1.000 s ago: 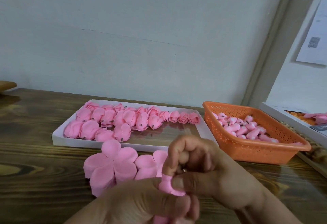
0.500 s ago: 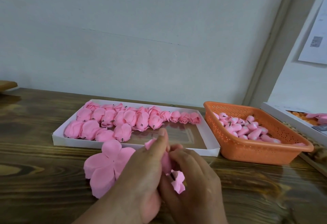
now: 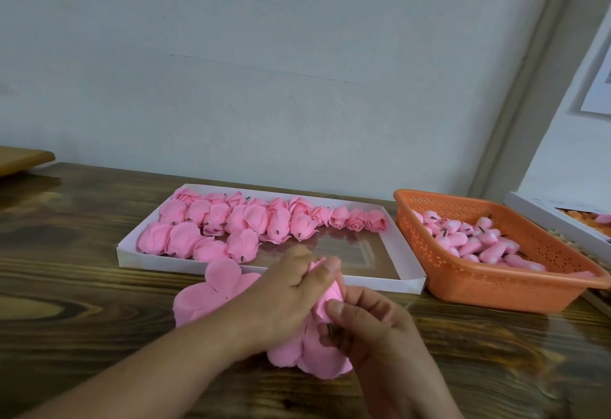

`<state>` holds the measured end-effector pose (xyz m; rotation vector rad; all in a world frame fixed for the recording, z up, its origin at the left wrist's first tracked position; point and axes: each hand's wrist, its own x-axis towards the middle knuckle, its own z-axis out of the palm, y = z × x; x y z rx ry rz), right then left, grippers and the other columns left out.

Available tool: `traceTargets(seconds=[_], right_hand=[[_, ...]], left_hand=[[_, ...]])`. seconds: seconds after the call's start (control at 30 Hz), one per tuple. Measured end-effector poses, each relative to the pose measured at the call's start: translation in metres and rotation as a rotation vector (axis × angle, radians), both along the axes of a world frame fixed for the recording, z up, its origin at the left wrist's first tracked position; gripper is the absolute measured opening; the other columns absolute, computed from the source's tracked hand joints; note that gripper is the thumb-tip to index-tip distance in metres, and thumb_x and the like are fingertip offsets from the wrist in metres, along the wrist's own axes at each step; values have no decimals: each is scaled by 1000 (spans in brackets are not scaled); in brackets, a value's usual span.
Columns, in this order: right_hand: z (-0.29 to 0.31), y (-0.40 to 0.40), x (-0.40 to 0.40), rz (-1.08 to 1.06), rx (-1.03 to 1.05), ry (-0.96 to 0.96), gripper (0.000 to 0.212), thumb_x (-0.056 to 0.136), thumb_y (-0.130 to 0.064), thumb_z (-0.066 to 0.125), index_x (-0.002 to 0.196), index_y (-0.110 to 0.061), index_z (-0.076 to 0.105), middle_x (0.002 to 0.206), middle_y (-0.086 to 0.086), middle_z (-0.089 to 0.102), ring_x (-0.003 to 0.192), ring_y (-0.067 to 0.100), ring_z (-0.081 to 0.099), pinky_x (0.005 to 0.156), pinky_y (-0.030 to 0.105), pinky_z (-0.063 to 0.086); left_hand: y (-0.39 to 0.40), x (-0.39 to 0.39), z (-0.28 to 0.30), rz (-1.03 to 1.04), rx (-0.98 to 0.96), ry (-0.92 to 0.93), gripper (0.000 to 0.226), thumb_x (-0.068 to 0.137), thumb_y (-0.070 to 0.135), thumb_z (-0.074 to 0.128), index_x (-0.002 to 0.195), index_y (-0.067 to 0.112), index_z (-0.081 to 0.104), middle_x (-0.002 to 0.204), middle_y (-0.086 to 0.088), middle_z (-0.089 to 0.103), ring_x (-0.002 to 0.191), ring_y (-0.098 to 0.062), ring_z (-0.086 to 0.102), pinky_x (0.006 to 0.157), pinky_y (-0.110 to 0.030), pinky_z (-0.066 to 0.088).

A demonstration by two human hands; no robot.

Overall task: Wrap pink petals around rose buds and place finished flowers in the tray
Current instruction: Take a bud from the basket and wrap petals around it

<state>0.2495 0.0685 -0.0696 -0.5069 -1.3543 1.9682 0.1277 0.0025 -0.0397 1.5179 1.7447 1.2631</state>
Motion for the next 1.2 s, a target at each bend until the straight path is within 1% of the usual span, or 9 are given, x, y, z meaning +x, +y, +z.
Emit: traceTargets(seconds=[0.1, 0.2, 0.37, 0.5, 0.6, 0.8, 0.93, 1.13, 1.2], right_hand=[[4, 10, -3, 23, 41, 10, 16, 56, -4, 81, 68, 0, 70, 62, 19, 60, 52, 20, 53, 52, 25, 47], [15, 18, -7, -3, 130, -63, 25, 55, -22, 78, 71, -5, 71, 68, 15, 67, 58, 18, 59, 55, 24, 50], [13, 55, -3, -521, 644, -419, 26, 75, -21, 76, 98, -16, 65, 87, -5, 67, 81, 6, 63, 63, 12, 48], [0, 71, 7, -775, 877, -486, 26, 77, -13, 75, 101, -10, 65, 86, -4, 61, 81, 15, 58, 72, 31, 49], [-5, 73, 7, -811, 1074, -516, 22, 74, -10, 76, 94, -9, 65, 83, -4, 59, 77, 17, 56, 68, 34, 48], [-8, 75, 3, -740, 1196, -643, 29, 75, -13, 77, 100, -6, 66, 94, 3, 66, 83, 17, 58, 67, 34, 50], [-10, 74, 3, -709, 1209, -677, 30, 74, -15, 77, 101, -9, 66, 94, 1, 65, 83, 17, 59, 66, 36, 52], [-12, 75, 3, -697, 1218, -692, 29, 73, -13, 78, 99, -7, 66, 93, 2, 65, 82, 17, 58, 66, 36, 52], [-12, 75, 3, -689, 1228, -693, 29, 72, -12, 78, 98, -6, 67, 93, 3, 66, 80, 16, 57, 65, 33, 50]], left_hand=[[13, -6, 16, -23, 34, 154, 47, 97, 43, 35, 90, 8, 64, 86, -9, 64, 78, -17, 60, 77, -32, 49], [30, -20, 22, -10, 26, 168, 42, 99, 35, 43, 81, 6, 67, 71, -4, 64, 59, -4, 55, 61, -19, 45], [63, -82, 29, 108, -120, 317, 40, 100, 26, 47, 76, 2, 68, 67, -1, 65, 50, 1, 54, 50, -8, 39], [81, -120, 21, 163, -270, 631, 29, 95, 26, 58, 69, 13, 59, 60, 6, 43, 53, -5, 37, 48, -18, 27], [88, -129, 9, 155, -297, 631, 32, 87, 23, 69, 58, 22, 57, 52, 15, 44, 46, 1, 42, 44, -10, 30], [99, -132, -2, 98, -330, 597, 17, 88, 24, 68, 79, 10, 70, 69, 4, 56, 62, -9, 45, 55, -15, 35], [102, -132, 2, 114, -322, 575, 17, 88, 22, 67, 82, 7, 72, 63, 3, 53, 53, -6, 41, 42, -8, 30], [102, -130, -8, 69, -306, 586, 15, 90, 19, 65, 89, 7, 74, 91, -6, 71, 74, -11, 54, 68, -21, 43], [103, -132, -8, 75, -284, 582, 15, 90, 18, 65, 91, 6, 75, 90, -5, 71, 72, -9, 53, 62, -15, 41]])
